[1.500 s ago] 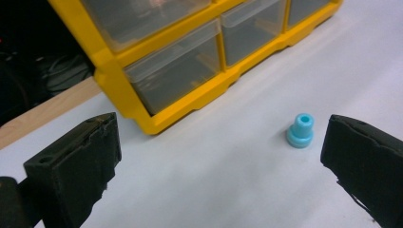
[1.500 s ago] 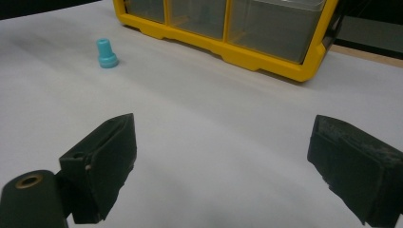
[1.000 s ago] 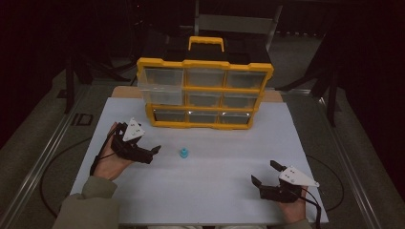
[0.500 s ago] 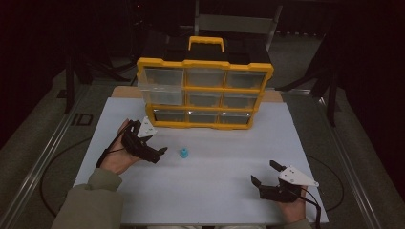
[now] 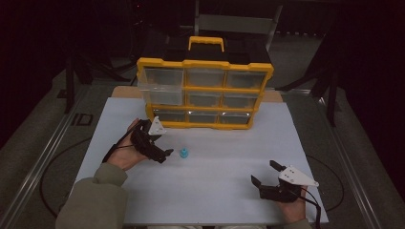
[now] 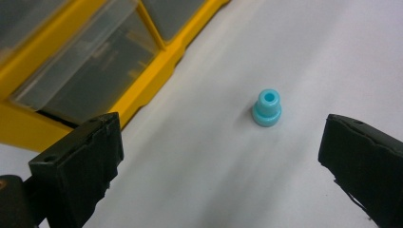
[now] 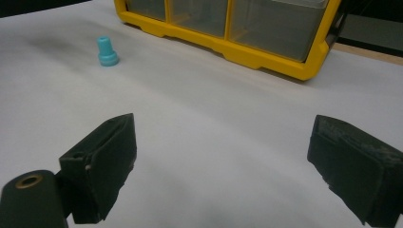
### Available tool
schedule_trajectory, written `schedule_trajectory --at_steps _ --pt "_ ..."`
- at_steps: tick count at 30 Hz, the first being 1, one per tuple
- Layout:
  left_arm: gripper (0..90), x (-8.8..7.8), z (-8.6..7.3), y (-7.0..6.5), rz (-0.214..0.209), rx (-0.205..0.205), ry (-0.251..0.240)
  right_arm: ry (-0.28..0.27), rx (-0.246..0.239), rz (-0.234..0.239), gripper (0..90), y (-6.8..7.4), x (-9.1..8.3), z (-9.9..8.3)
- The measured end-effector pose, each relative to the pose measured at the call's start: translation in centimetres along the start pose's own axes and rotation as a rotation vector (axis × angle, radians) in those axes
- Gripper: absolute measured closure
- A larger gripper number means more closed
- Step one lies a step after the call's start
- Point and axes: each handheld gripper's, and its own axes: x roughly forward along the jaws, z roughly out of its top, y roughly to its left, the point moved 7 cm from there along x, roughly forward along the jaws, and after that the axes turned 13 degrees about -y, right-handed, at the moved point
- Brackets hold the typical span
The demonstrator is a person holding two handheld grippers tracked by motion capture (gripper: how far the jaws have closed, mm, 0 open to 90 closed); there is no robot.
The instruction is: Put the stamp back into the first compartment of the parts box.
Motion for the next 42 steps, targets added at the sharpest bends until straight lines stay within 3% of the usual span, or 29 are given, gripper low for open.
schedule_trajectory --at_steps 9,17,26,42 --pt "1.4 0.9 0.1 -0.3 -0.015 0.029 0.054 -0.002 -0.001 0.001 9.0 0.0 0.0 0.0" --pt "0.8 1.7 0.3 -0.7 -0.014 0.037 0.055 -0.001 -0.002 0.002 9.0 0.0 0.0 0.0" --pt "0.8 3.2 0.5 -1.5 -0.039 0.066 0.09 -0.001 -0.002 0.002 9.0 0.0 0.0 0.0" --pt "0.9 4.8 0.5 -2.2 -0.062 0.082 0.124 -0.001 -0.002 0.002 9.0 0.0 0.0 0.0"
